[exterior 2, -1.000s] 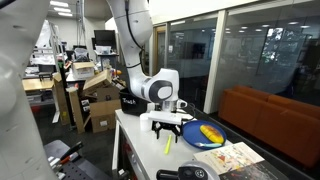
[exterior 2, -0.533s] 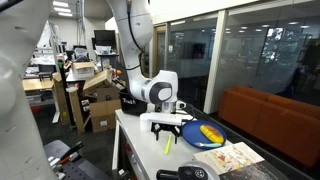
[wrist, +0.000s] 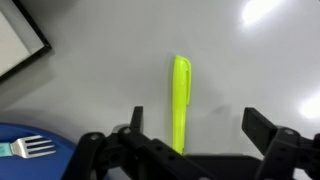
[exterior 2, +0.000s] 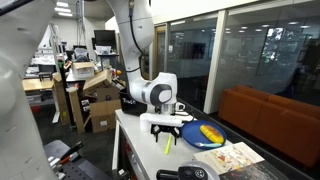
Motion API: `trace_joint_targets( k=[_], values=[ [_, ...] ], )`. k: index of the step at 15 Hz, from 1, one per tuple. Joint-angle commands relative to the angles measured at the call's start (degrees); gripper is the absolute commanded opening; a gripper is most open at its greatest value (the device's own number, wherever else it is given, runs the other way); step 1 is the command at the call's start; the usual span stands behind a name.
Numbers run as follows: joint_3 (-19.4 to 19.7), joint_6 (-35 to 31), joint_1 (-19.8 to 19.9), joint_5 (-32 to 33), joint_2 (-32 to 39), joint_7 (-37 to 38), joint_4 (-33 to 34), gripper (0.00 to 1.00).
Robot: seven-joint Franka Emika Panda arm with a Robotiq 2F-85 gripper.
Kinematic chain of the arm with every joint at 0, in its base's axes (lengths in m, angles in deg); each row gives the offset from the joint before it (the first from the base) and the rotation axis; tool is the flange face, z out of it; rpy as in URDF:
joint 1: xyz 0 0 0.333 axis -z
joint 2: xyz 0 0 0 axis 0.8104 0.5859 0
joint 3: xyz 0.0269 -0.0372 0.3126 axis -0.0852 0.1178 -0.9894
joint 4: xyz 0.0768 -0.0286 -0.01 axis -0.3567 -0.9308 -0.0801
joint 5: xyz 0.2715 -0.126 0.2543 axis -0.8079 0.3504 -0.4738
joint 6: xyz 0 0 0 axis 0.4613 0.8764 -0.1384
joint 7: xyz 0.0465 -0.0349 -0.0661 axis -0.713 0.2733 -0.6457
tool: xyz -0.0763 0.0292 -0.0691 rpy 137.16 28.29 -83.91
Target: Put the yellow sharpie in the cup
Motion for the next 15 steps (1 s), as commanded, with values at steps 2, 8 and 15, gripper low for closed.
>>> trace_joint_targets(
  k=[2,8,15],
  values=[
    [-0.6,-1.2,1.0,1.8,1.6,0.3,1.2,1.0],
    [-0.6,-1.2,0.9,2.6,2.2,0.3,1.5,0.75],
    [-0.4,-1.9,0.9,3.0,2.0,0.3,1.1,0.33]
  ],
)
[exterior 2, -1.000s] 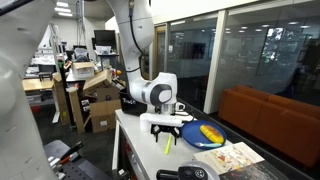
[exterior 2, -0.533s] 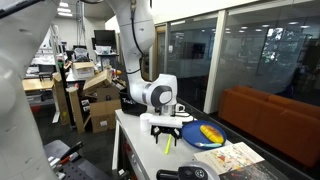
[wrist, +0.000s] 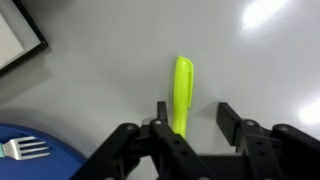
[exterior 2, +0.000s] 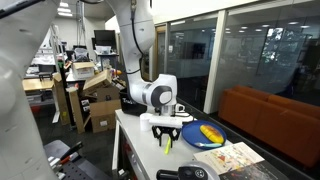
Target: Put the yellow sharpie in the cup
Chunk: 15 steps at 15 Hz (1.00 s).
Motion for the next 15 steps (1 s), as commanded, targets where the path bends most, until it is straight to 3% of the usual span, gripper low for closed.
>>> trace_joint_targets(
  k=[1,4,6,15],
  values=[
    [-0.4,-1.9,0.9,1.8,0.7,0.3,0.2,0.26],
    [-0.4,-2.3,0.9,1.9,0.5,0.3,0.0,0.05],
    [-0.2,-2.7,0.7,2.1,0.5,0.5,-0.2,0.0],
    [0.6,-0.3,-1.0,0.7,-1.1,7.6,0.1,0.04]
  ],
)
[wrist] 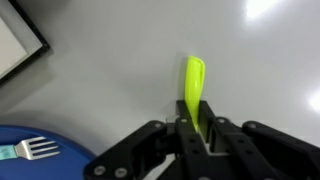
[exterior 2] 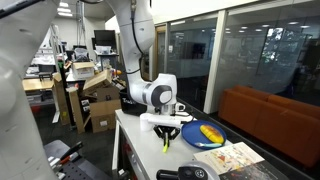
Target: Put the yellow sharpie in the cup
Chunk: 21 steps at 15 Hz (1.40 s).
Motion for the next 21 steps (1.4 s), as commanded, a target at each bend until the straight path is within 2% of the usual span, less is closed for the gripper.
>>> trace_joint_targets(
  k=[1,6,9,12,15,21],
  values=[
    [0.6,0.5,-0.9,0.2,-1.2,3.6,-0.1,0.04],
    [-0.7,-3.0,-0.8,-1.4,-2.1,6.7,-1.3,0.04],
    [-4.6,-5.9,2.0,-5.8,-2.7,7.5,-2.4,0.04],
    [-11.7,-8.9,7.7,-11.7,-3.2,4.6,-3.8,0.04],
    [-19.1,-11.7,15.1,-14.3,-3.0,1.0,-4.8,0.04],
    [-33.6,-17.3,33.6,-11.5,-1.0,-4.2,-6.5,0.04]
  ],
)
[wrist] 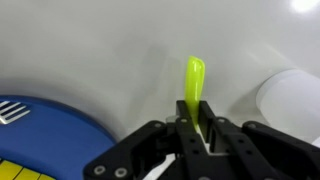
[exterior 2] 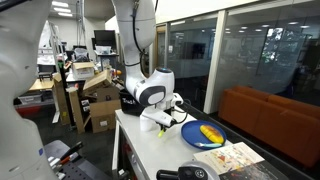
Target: Put the yellow sharpie in the cup
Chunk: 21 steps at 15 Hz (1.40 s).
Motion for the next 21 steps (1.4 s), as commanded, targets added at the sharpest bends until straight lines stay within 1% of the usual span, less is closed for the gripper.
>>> trace_joint_targets(
  k=[1,2,3,7,8,9,11,14,18,21],
  values=[
    [-9.2,-3.8,12.0,2.7,1.4,-3.3,-1.6,0.04],
    [-11.3,-4.2,15.2,3.9,1.9,-3.5,-1.9,0.04],
    [-13.9,-4.1,18.5,2.7,2.5,-6.3,-2.0,0.04],
    [-23.4,0.1,32.5,5.4,5.9,-14.0,-0.7,0.04],
    [-24.8,1.1,35.2,6.4,6.6,-16.2,-0.4,0.04],
    [-25.6,2.0,37.8,10.4,7.3,-16.2,-0.2,0.04],
    [-27.1,4.6,41.9,13.4,8.2,-19.8,0.3,0.04],
    [-28.5,8.7,45.5,14.5,9.1,-24.8,1.4,0.04],
    [-31.4,14.3,48.0,11.9,8.8,-32.3,2.3,0.04],
    [-33.5,19.2,49.0,8.9,8.7,-37.2,3.3,0.04]
  ],
)
